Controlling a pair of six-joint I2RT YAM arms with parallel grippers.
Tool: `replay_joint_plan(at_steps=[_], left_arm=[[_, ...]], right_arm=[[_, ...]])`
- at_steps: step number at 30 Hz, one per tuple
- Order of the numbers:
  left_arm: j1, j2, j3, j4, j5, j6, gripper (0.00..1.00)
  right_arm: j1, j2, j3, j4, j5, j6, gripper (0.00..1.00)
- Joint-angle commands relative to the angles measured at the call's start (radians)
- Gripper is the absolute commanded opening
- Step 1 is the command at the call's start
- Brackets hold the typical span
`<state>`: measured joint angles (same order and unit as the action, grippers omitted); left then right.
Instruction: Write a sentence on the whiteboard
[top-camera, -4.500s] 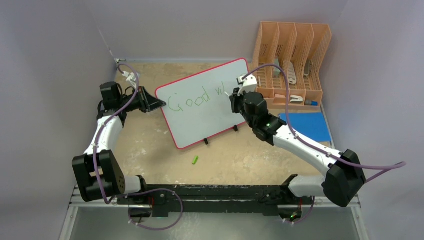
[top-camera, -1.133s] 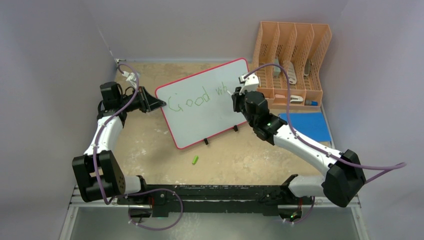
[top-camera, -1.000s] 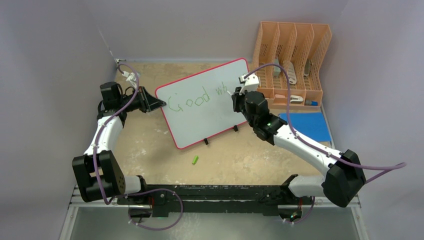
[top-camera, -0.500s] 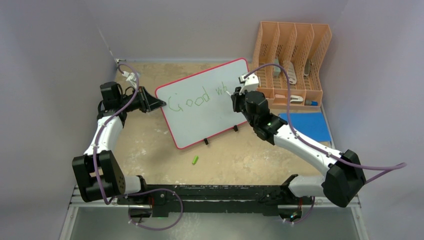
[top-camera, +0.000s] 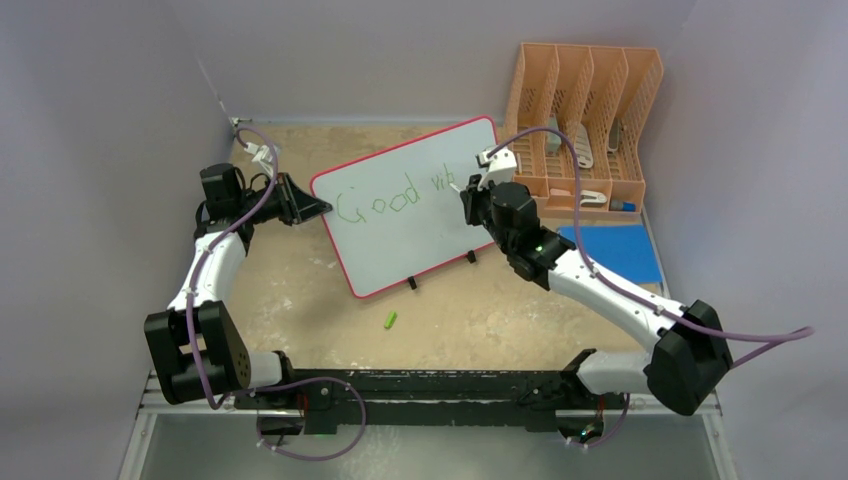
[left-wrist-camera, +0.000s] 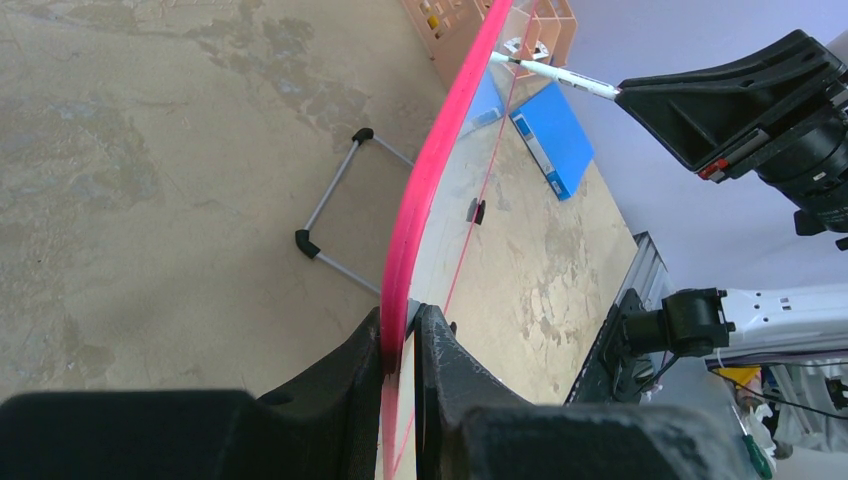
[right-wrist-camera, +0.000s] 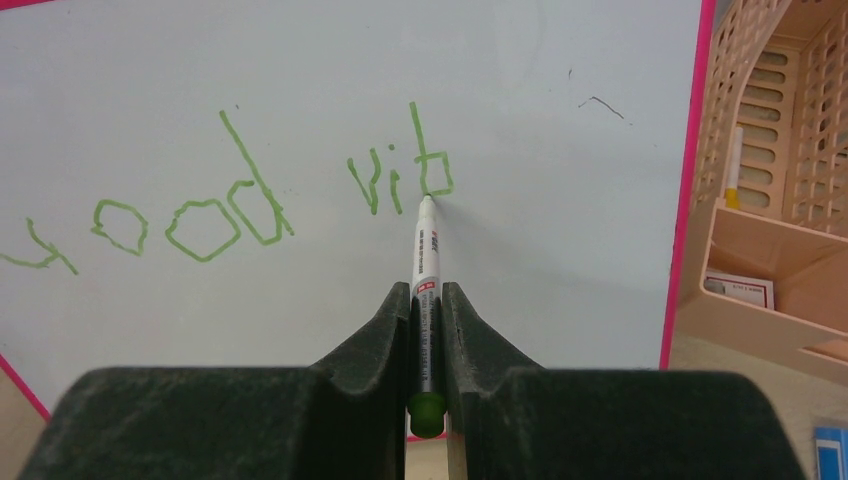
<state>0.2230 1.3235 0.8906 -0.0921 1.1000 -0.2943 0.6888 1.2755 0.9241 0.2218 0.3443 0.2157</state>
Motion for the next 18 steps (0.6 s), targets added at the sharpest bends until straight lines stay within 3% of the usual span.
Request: replay_joint_plan(at_steps=[1,18], left_arm=[[-0.016,-0.004,0.012,-0.021,-0.046,0.027,0.00],[-0.016,-0.009,0.012,-0.024,-0.050,0.029,0.00]], right_arm=[[-0.001,-0.050,0.017,0.011,0.000,0.006,0.00],[-0.019,-0.064,0.032,0.011,0.041,-0.017,0.00]])
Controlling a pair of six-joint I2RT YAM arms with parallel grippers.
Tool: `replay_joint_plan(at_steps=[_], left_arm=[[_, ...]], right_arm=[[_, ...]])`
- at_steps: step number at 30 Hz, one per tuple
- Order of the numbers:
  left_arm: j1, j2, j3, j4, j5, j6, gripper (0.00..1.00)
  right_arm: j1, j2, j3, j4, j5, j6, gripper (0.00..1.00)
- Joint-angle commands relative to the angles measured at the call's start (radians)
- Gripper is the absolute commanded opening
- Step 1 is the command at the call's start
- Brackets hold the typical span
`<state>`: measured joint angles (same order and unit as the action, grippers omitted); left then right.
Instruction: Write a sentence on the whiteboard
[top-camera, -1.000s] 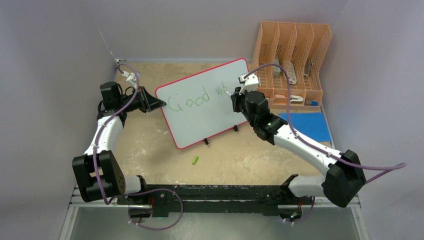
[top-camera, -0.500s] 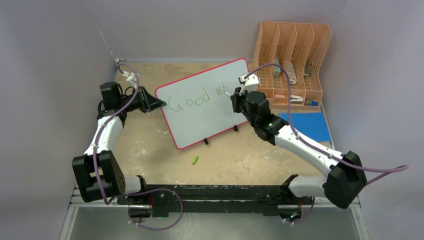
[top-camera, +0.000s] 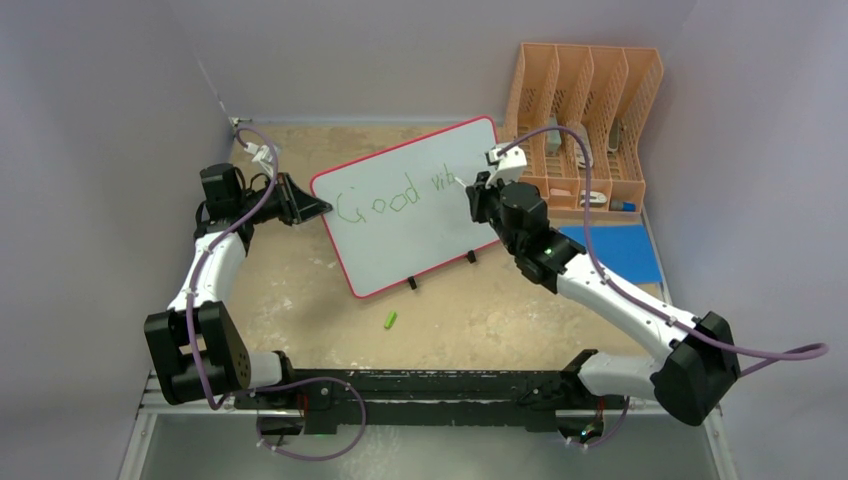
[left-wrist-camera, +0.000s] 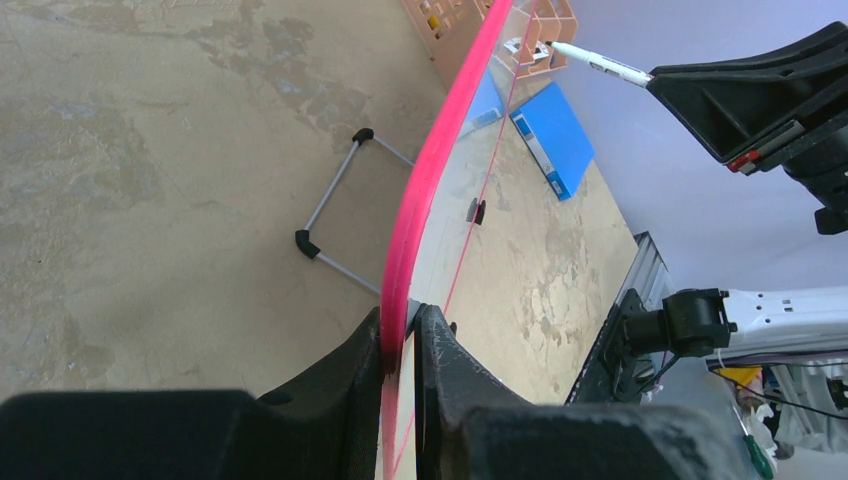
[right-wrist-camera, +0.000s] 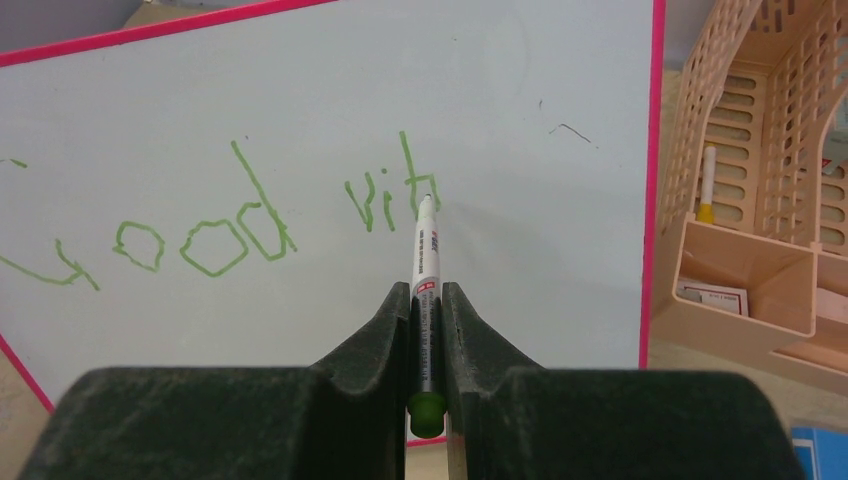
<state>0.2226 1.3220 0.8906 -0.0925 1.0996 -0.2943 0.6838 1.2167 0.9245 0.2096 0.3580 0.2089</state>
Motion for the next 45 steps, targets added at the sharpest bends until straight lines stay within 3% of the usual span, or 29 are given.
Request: replay_joint_plan(at_steps=[1,45], left_arm=[[-0.016,-0.007,0.013,-0.024,-0.051,0.029,0.00],[-0.016,-0.006,0.013,-0.027,-0.054,0.030,0.00]], right_arm=[[-0.017,0.000,0.033,0.024,0.026,-0.006,0.00],[-0.040,0.052,0.048,0.075,-0.017,0.004,0.00]])
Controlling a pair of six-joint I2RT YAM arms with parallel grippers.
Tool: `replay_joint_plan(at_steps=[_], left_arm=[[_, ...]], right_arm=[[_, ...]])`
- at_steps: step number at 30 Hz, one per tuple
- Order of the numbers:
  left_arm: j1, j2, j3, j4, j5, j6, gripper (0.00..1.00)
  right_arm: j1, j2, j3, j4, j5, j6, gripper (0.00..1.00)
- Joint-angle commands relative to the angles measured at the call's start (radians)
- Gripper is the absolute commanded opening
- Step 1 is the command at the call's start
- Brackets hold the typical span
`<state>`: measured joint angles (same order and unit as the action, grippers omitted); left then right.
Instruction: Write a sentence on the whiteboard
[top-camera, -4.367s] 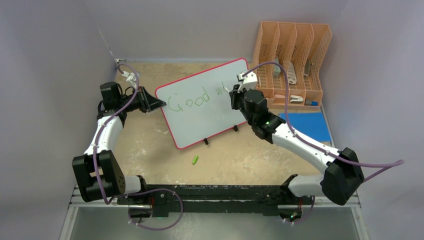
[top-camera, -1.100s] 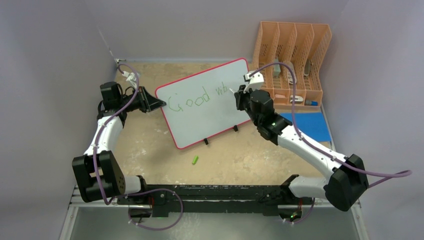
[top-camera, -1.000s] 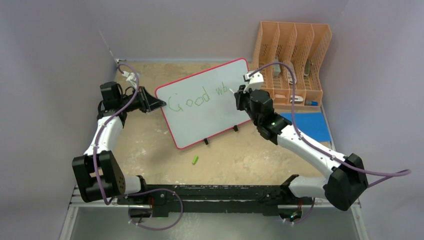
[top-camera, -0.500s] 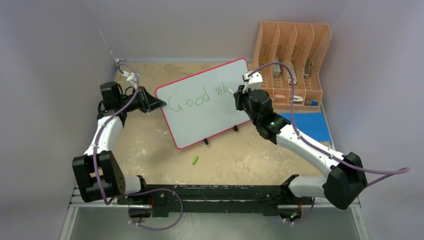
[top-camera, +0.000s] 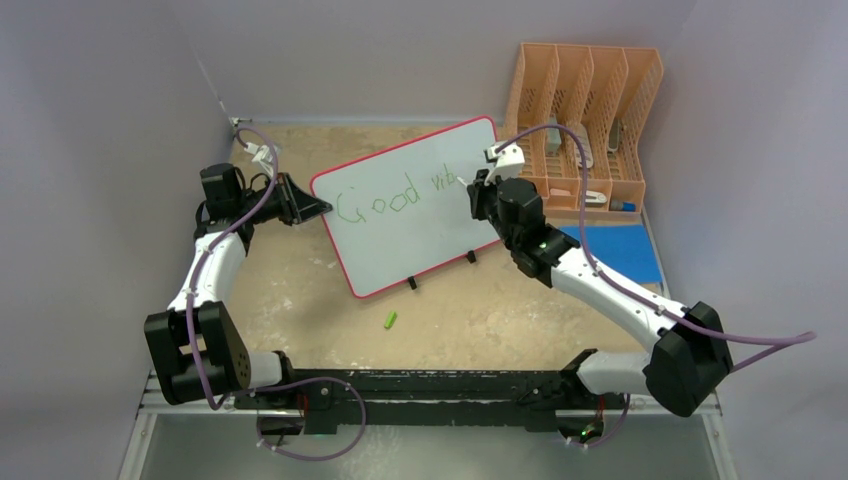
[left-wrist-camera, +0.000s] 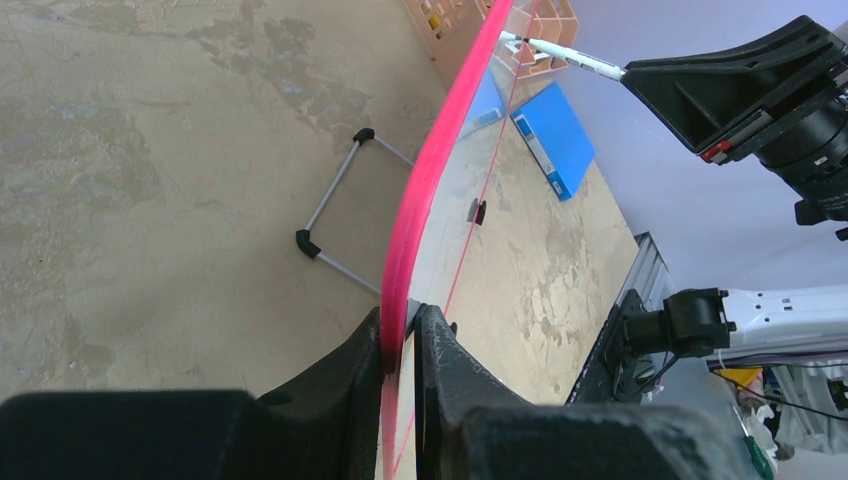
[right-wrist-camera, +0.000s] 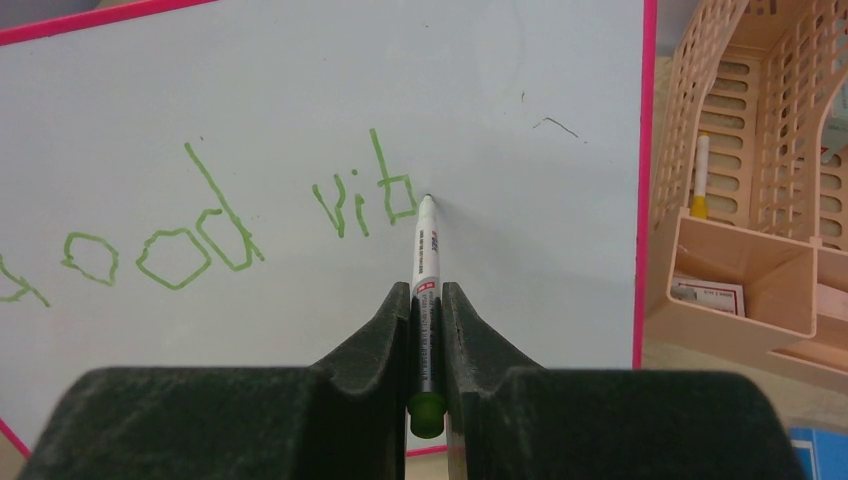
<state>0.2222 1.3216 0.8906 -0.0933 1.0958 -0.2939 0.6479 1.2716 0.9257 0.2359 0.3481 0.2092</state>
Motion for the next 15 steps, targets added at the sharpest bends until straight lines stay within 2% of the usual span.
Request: replay_joint_plan(at_steps=[1,15], left_arm=[[-0.015,-0.005,0.013,-0.026,-0.050,0.030,0.00],[-0.016,-0.005,0.014,-0.028,-0.051,0.032,0.00]], right_arm=[[-0.005,-0.002,0.047,0.049,-0.007,0.004,0.00],[-0.016,0.001,0.041,0.048,0.018,0.001,0.00]])
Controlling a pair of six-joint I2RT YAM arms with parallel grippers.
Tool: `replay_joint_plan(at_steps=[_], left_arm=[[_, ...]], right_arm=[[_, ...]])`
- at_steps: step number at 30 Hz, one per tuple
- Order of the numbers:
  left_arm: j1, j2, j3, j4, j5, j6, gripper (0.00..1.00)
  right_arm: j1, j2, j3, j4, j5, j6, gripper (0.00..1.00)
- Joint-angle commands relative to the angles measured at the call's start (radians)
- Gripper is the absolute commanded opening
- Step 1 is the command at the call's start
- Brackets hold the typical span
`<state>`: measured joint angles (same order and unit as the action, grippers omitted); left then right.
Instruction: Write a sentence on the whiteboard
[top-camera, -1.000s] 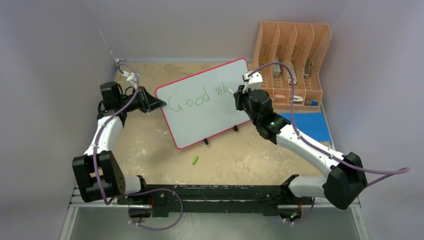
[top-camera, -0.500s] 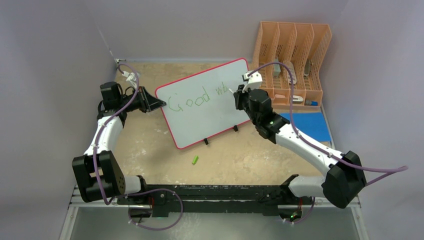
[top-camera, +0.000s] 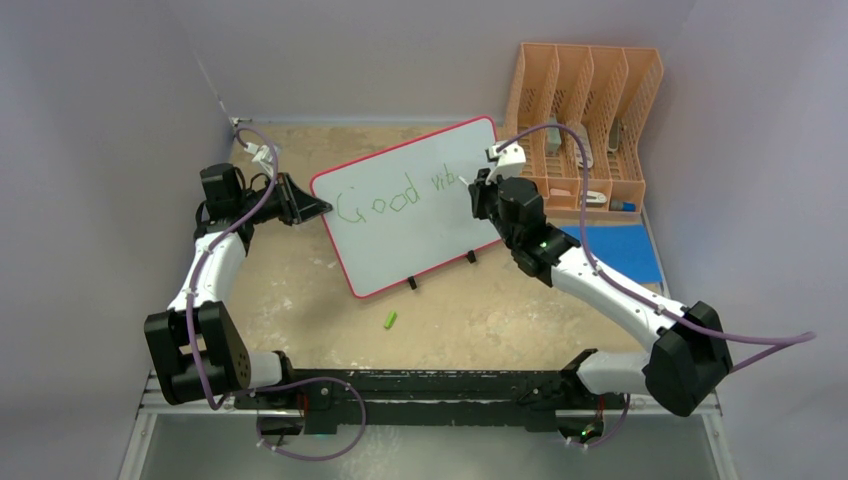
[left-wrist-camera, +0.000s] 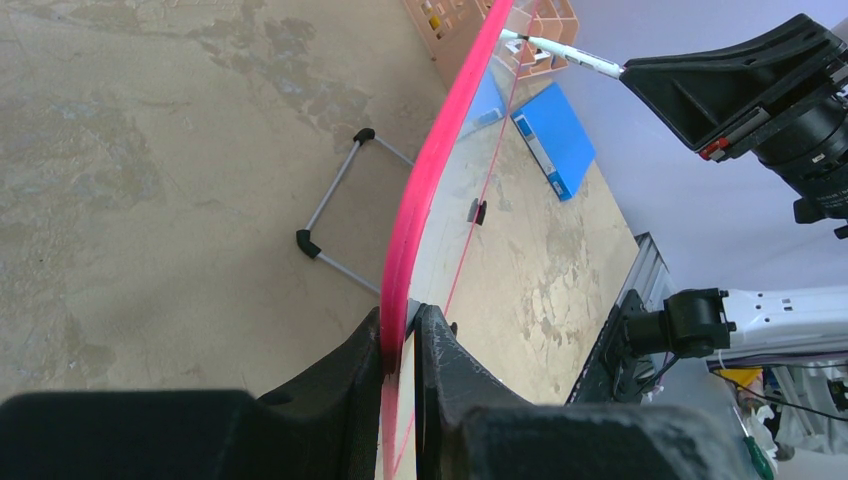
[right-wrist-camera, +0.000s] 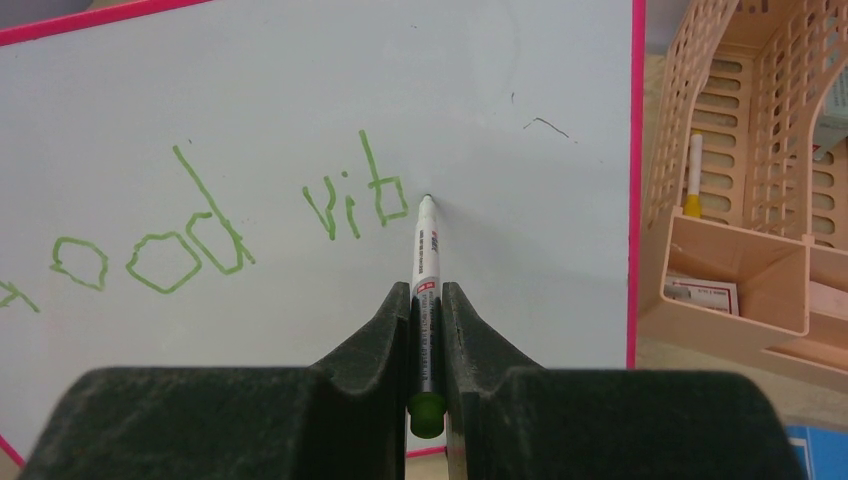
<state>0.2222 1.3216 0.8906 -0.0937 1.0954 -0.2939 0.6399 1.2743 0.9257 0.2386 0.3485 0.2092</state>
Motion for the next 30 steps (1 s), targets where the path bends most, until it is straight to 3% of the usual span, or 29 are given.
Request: replay_joint_plan(at_steps=[1,30], left_arm=[[-0.015,-0.005,0.014,-0.027,-0.051,0.032,0.00],[-0.015,-0.009,0.015,-0.027,-0.051,0.033,0.00]], right_arm=[[-0.009,-0.003,0.041,0.045,0.018,0.001,0.00],[-0.022,0.012,0.080,0.056,0.005,-0.008,0.00]])
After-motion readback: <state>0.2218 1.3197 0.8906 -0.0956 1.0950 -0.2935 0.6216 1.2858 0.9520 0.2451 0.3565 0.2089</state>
